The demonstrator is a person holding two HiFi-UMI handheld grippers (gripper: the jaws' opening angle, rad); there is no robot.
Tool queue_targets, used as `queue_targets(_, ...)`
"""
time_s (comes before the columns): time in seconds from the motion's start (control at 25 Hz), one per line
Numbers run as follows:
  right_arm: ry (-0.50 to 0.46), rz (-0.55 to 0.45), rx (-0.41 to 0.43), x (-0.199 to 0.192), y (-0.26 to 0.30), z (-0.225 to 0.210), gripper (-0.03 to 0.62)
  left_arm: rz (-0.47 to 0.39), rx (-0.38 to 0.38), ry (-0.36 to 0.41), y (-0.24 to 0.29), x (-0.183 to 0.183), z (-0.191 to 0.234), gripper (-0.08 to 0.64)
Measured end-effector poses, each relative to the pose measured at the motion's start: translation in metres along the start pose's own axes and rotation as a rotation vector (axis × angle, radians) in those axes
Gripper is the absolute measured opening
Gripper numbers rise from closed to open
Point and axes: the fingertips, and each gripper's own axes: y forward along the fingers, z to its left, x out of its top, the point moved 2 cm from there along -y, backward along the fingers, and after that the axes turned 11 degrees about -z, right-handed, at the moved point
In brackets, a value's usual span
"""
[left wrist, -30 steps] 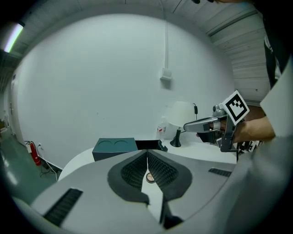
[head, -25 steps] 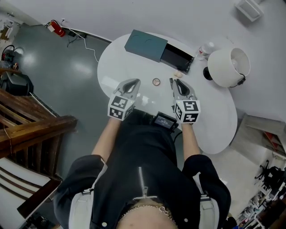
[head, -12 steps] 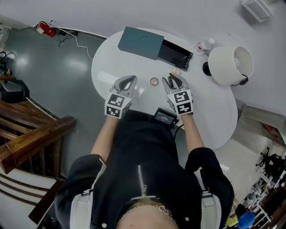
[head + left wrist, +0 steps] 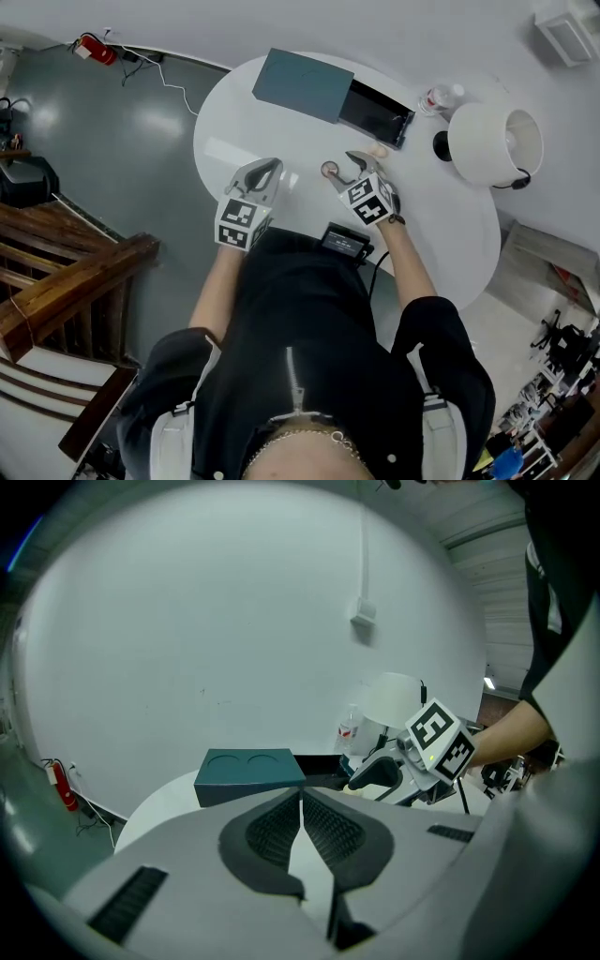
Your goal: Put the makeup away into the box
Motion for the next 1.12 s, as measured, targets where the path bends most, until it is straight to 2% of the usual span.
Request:
queue_targets(0.2,-0.098,0.125,0.078,-0.028,0.028,0.013,0.253,0.003,0.021,-0.016,-0.007,-0.004,0.007,0.014)
queue_targets(0.56,-0.124,0.249,0.143,-0.061,0.057,0.024,0.259,0.015,0.048,-0.036,-0.014,-0.01,0.014,0.014)
queue_targets(0.84,-0.108,0.295,0.128,-0.07,0.068,0.024,0.258,0.015,0.062,-0.044,-0.021,-0.012,0.02,0.014)
queue_targets(0.96,-0.105,0.315,0.129,-0.072,0.071,0.023,0.214,0.014,0.066,-0.046,-0.022,-0.013,0.023,0.014)
queue_targets(1.12,-0.098,0.325,0.126,-0.073,0.072,0.021,0.207,0.013,0.071,-0.05,-0.023,-0.01,0.025,0.014)
